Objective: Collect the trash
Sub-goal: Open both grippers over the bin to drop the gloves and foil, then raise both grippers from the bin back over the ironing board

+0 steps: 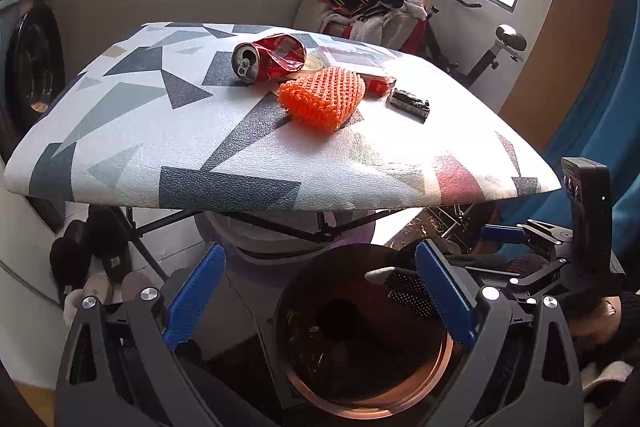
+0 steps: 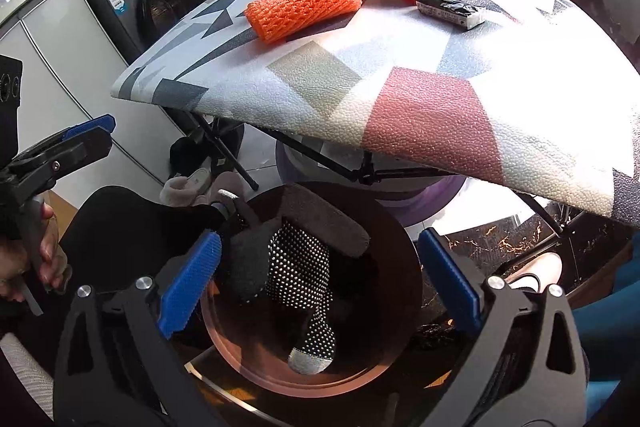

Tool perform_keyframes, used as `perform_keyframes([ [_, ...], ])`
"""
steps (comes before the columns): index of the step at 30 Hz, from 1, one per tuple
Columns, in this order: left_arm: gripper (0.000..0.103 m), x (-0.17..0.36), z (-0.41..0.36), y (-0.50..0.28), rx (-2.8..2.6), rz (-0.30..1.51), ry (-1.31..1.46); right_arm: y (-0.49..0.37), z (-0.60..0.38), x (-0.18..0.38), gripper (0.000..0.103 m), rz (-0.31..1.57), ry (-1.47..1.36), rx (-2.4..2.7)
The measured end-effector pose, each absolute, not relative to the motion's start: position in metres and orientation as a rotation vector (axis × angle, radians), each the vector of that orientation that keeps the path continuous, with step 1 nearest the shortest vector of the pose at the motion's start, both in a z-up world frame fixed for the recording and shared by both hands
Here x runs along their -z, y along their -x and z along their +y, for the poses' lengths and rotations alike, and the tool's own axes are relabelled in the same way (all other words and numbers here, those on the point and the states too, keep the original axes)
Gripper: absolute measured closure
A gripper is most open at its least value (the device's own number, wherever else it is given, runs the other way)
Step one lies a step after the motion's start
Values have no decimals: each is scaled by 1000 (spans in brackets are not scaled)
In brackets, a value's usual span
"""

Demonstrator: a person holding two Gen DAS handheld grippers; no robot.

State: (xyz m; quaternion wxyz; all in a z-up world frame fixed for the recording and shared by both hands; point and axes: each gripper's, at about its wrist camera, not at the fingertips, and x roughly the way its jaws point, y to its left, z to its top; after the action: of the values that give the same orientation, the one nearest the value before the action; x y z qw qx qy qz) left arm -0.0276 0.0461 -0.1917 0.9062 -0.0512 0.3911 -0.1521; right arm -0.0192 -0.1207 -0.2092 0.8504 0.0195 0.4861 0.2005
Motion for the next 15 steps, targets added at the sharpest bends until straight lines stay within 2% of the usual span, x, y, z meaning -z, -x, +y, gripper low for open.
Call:
perform_keyframes([
  [3, 9, 192, 46, 28, 315, 807, 106, 17, -121, 213, 6, 1050, -30, -397],
  [6, 9, 192, 46, 27, 314, 807, 104, 23, -126, 200, 6, 965, -78, -449],
  [9, 9, 192, 46, 28, 314, 807, 106, 18, -122, 208, 6, 1016, 4, -374],
  [15, 9, 192, 46, 28, 312, 806, 106, 22, -126, 195, 6, 949, -40, -402],
])
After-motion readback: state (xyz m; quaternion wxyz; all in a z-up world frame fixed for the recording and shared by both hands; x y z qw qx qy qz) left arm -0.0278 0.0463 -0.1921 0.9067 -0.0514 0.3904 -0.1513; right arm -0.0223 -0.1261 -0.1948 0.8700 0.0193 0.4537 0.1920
